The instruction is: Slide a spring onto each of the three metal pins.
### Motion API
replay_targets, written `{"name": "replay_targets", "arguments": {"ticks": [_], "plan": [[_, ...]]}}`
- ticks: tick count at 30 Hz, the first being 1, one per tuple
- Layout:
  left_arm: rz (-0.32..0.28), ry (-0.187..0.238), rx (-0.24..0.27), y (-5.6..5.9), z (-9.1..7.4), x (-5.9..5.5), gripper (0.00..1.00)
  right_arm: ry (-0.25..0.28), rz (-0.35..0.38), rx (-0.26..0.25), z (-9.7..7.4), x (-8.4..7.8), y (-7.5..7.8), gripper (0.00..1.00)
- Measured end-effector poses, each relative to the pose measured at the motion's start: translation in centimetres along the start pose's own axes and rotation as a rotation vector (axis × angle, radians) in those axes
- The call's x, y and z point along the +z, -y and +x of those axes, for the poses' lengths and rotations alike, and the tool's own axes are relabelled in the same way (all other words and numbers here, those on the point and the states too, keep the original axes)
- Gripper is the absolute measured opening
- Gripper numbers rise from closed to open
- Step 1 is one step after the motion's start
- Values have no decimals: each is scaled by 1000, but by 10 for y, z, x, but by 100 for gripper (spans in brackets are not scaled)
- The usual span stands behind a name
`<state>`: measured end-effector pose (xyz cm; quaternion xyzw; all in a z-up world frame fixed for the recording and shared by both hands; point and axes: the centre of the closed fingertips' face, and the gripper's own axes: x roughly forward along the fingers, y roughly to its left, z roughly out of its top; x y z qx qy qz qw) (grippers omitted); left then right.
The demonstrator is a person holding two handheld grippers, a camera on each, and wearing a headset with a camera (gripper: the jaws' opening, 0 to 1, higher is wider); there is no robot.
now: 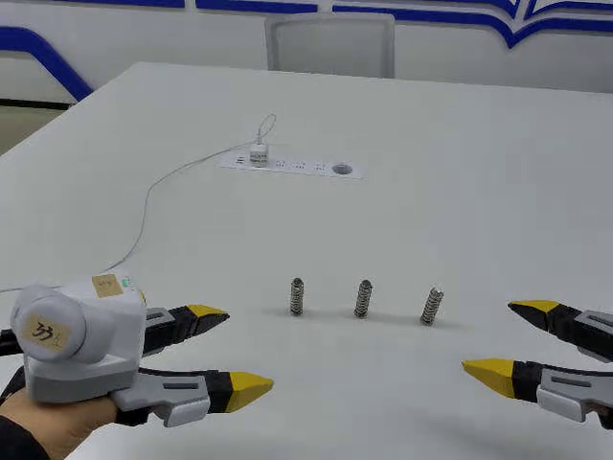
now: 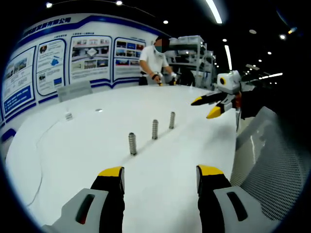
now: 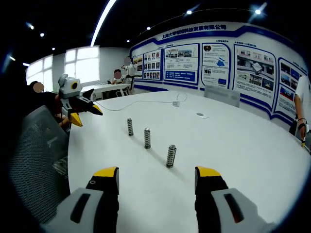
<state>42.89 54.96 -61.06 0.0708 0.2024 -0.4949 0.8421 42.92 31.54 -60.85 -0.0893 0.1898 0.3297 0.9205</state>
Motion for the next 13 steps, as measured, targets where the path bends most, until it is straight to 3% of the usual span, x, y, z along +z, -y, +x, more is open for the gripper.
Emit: {"name": "replay_targets", "arguments": {"ticks": [13], "plan": [[-4,2,9,-1,-1,0,61,-4,7,2,-1,-2,-2,65]]}}
